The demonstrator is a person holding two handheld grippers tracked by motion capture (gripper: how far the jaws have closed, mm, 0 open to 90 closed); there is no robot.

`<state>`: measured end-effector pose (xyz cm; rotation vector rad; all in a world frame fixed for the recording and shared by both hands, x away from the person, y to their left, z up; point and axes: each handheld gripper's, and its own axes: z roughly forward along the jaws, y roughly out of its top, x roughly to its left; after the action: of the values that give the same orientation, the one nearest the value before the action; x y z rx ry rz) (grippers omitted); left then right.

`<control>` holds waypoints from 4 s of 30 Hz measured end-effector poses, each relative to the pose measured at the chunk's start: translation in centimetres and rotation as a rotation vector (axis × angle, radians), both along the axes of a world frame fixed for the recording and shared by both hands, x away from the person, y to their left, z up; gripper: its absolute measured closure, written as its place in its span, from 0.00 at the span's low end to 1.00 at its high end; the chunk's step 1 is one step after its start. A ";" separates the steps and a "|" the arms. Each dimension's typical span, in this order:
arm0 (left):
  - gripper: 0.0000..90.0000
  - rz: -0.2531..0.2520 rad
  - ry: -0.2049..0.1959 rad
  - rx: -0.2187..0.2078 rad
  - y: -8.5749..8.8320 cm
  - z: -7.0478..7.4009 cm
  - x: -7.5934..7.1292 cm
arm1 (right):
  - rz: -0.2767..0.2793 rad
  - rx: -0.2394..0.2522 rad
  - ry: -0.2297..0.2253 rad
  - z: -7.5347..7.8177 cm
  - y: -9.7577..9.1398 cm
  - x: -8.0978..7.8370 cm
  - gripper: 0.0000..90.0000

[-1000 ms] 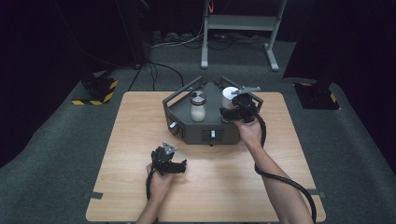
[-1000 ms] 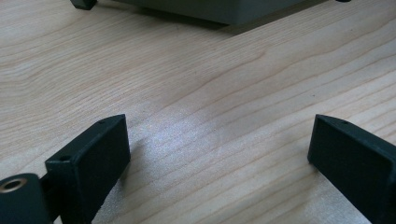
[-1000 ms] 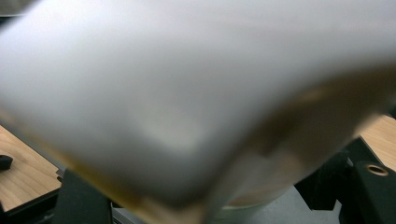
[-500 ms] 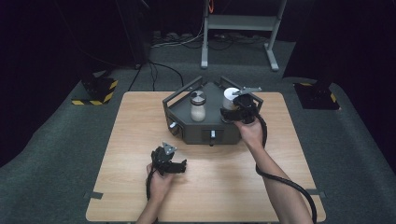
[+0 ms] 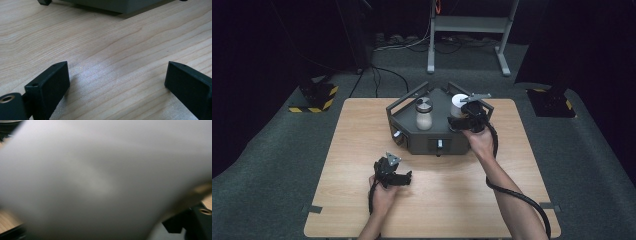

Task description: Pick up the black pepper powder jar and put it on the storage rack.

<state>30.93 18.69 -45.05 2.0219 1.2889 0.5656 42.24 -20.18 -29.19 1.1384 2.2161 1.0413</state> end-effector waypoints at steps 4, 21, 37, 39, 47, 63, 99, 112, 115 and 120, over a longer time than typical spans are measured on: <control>0.07 -0.001 -0.001 0.001 0.0 0.0 0.0 | 0.010 0.007 -0.010 0.0 -0.2 -0.3 0.18; 0.07 -0.001 -0.001 0.001 0.0 0.0 0.0 | 0.013 0.055 -0.022 -0.4 -3.0 -1.9 0.08; 0.07 -0.001 0.000 -0.001 0.0 0.0 0.0 | 0.011 0.054 -0.027 -2.1 -5.4 -4.3 0.07; 0.07 -0.002 -0.001 0.001 0.0 0.0 0.0 | 0.010 0.059 -0.026 -2.3 -5.8 -4.5 0.07; 0.07 -0.002 -0.001 0.001 0.0 0.0 0.0 | 0.003 0.054 -0.025 -3.3 -6.9 -5.5 0.07; 0.07 -0.001 -0.001 0.000 0.0 0.0 0.0 | -0.030 0.054 0.003 -5.6 -8.2 -7.0 0.08; 0.07 -0.001 -0.001 0.000 0.0 0.0 0.0 | -0.068 0.050 0.070 -10.5 -9.4 -8.5 0.09; 0.07 -0.002 -0.001 0.001 0.0 0.0 0.0 | -0.079 0.048 0.080 -12.4 -8.7 -9.0 0.09; 0.07 -0.002 -0.001 0.001 0.0 0.0 0.0 | -0.086 0.054 0.076 -12.8 -8.6 -9.1 0.10; 0.07 -0.001 0.000 -0.001 0.0 0.0 0.0 | -0.088 0.054 0.077 -13.4 -8.4 -9.3 0.10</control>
<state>30.93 18.70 -45.05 2.0215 1.2881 0.5645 32.92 -28.57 -42.61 1.3070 2.1869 1.0427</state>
